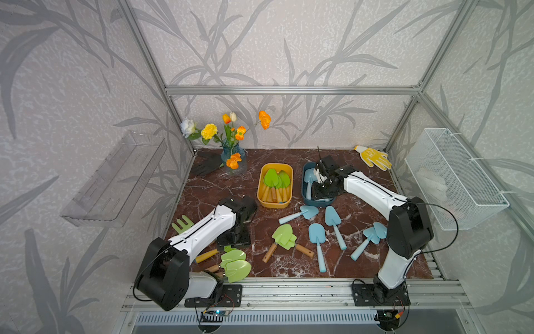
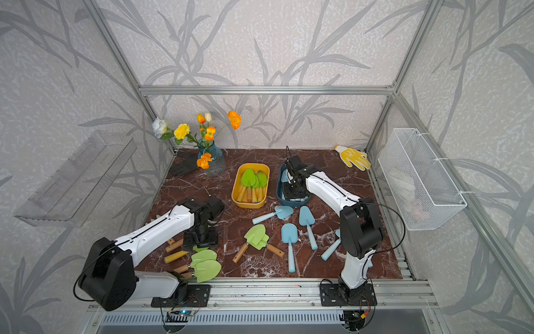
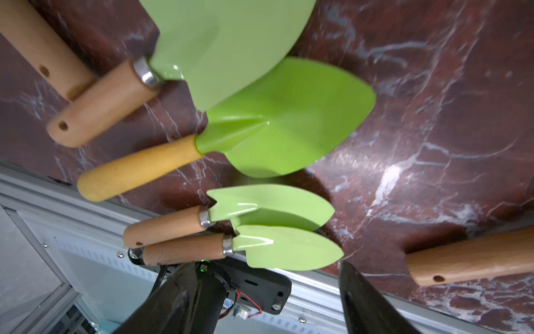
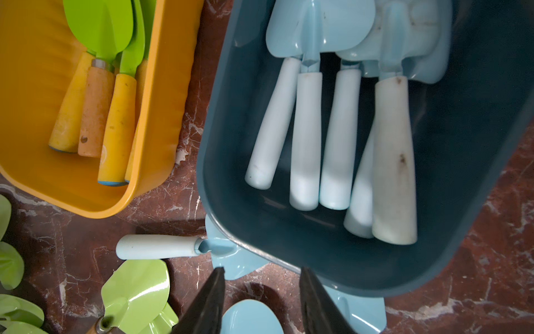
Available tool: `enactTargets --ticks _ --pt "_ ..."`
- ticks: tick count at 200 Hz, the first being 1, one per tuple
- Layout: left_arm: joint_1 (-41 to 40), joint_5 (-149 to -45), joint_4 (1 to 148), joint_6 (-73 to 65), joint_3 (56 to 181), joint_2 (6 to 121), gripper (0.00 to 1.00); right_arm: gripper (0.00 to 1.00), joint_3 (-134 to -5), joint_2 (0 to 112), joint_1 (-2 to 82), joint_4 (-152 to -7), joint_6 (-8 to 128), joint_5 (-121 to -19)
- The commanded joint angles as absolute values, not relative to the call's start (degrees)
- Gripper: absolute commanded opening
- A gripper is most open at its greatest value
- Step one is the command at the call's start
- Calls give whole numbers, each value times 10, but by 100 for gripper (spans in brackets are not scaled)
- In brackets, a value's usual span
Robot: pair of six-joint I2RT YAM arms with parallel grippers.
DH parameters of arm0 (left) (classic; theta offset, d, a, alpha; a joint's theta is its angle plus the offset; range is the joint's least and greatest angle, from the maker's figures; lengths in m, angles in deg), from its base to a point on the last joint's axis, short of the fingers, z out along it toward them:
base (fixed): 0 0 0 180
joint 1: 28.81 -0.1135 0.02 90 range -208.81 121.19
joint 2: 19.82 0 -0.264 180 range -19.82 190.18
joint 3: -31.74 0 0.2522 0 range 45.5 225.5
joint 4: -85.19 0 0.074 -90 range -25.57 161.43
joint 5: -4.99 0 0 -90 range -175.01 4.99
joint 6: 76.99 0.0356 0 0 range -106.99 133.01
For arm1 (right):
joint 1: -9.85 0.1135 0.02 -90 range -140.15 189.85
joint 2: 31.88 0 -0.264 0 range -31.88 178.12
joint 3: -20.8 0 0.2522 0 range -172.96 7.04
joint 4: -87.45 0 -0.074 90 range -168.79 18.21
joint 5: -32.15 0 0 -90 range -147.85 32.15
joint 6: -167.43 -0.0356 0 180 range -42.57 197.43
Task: Sort the small shovels by color and place them into the storage box
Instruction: Place the shovel in the storage box, then pick up the shovel from the center of the board.
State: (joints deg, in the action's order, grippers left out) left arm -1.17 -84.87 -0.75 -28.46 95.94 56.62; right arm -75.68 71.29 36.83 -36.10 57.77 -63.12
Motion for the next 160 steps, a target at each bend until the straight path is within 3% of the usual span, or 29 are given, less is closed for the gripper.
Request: enactTargets --ticks 1,88,160 --pt "-1 -892 -43 -306 953 544 78 44 -746 691 374 -366 575 -642" --pt "16 -1065 0 -337 885 655 78 44 -719 663 387 -374 564 -663" --pt "14 -1088 100 -331 874 757 77 44 -700 630 387 -370 579 -665"
